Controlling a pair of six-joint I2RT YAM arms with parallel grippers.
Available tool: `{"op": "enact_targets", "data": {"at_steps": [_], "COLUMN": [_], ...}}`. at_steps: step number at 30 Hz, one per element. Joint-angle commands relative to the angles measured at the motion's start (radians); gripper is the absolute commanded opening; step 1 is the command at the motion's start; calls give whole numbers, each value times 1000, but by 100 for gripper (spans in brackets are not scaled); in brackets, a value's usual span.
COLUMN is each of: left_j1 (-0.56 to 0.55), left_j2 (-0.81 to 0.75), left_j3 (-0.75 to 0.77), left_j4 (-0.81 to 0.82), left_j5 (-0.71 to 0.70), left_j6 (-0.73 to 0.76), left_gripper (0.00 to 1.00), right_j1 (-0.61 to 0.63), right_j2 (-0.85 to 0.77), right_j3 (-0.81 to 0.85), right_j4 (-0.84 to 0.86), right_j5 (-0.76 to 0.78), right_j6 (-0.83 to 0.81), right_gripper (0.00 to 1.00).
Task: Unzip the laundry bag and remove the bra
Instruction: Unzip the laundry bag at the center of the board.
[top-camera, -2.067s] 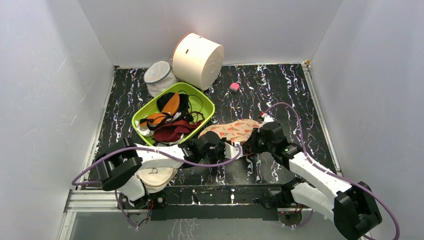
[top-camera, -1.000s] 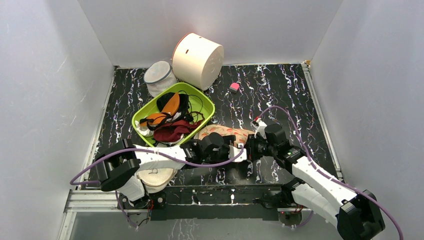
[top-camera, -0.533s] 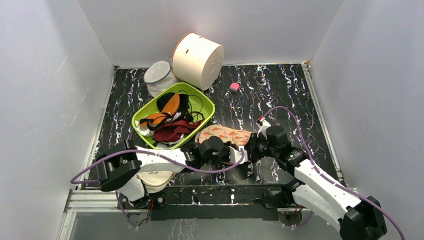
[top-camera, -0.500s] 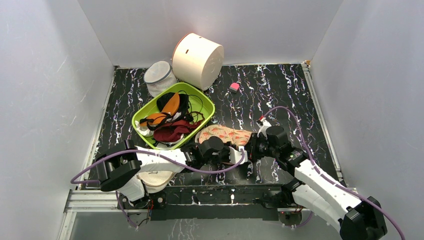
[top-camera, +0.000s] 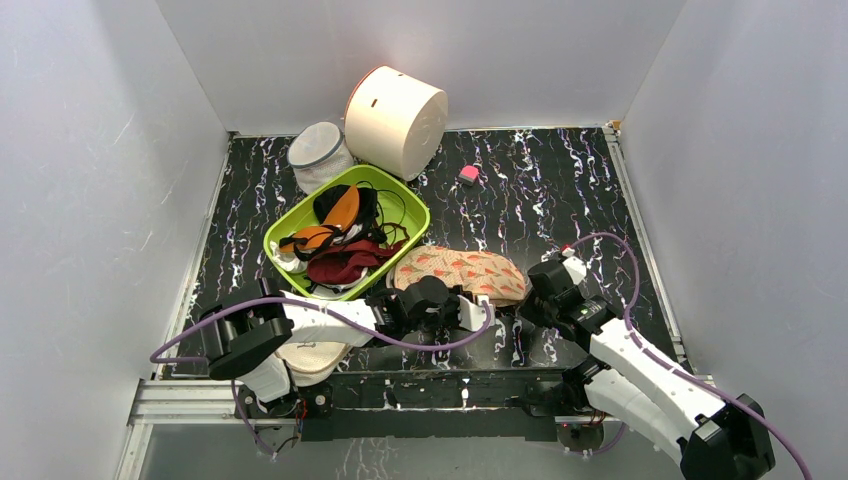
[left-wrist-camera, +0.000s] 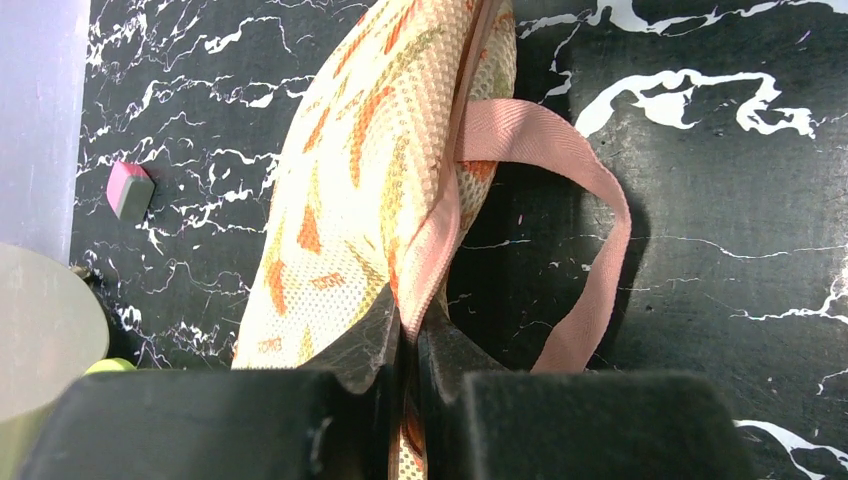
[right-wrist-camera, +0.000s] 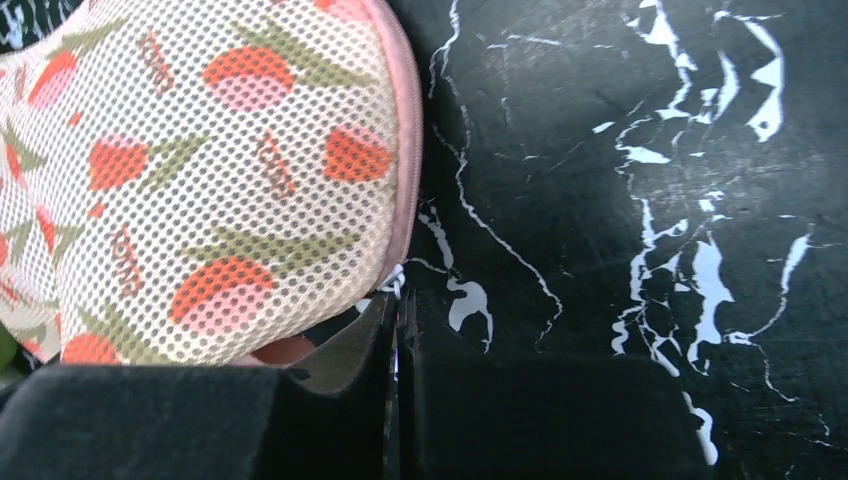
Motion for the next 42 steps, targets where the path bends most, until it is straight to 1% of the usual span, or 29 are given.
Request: {"op": "enact_targets", "data": {"at_steps": [1,3,4,5,7,8,9,11,13,16,17,18,21,25,27,29,30,31,32,34,36,39,40,42], "left_j1": [3,3,3,3,3,2,3,3,3,3,3,3,3,2,-1,-8,-21,-47,-80,-136,-179,-228,-240,-245], "left_j2": [-5,-3,-4,-9,-33,-46,-58,-75,-88,-111,-117,-123,-157,-231,-280,-289,-278,-259,-236,-175,-123,-37,-13,26], "left_j3": [-6,0,4,6,5,7,7,17,25,37,46,57,64,89,93,102,117,136,153,180,209,240,247,259], "left_j4": [10,-9,-22,-30,-44,-51,-55,-71,-93,-114,-129,-146,-175,-244,-242,-244,-256,-263,-261,-225,-190,-132,-110,-74], "left_j5": [-32,-26,-19,-9,19,33,42,57,72,99,104,113,132,189,245,327,340,306,243,136,89,0,-51,-108], "left_j6": [21,26,29,28,25,21,13,2,-4,-9,-15,-23,-44,-105,-162,-197,-205,-208,-210,-205,-192,-133,-111,-78], "left_gripper": [0,0,6,19,36,44,49,56,69,86,95,98,98,98,98,92,88,86,84,83,82,81,81,80], "right_j1": [-4,-4,-4,-4,-4,-4,-4,-4,-4,-4,-4,-4,-4,-4,-4,-4,-4,-4,-4,-4,-3,-4,-4,-4], "right_j2": [-8,4,8,6,-15,-42,-65,-125,-189,-258,-265,-263,-229,-193,-191,-197,-206,-215,-228,-254,-290,-334,-345,-362], "right_j3": [30,46,59,65,64,71,83,114,135,124,111,104,107,107,105,108,103,96,88,76,68,63,66,72], "right_j4": [-20,10,24,39,56,38,-3,-109,-180,-186,-168,-161,-170,-118,-88,-67,-56,-46,-38,-28,-27,-21,-26,-33], "right_j5": [169,110,60,13,-44,-31,9,107,190,225,210,200,170,30,-64,-163,-205,-238,-265,-301,-314,-323,-321,-319], "right_j6": [39,-34,-73,-99,-103,-89,-53,27,99,132,119,106,74,-29,-97,-148,-158,-166,-171,-177,-184,-205,-212,-228], "right_gripper": [0,0,0,0,0,0,0,0,0,0,0,0,0,0,0,0,0,0,0,0,0,0,0,0]}}
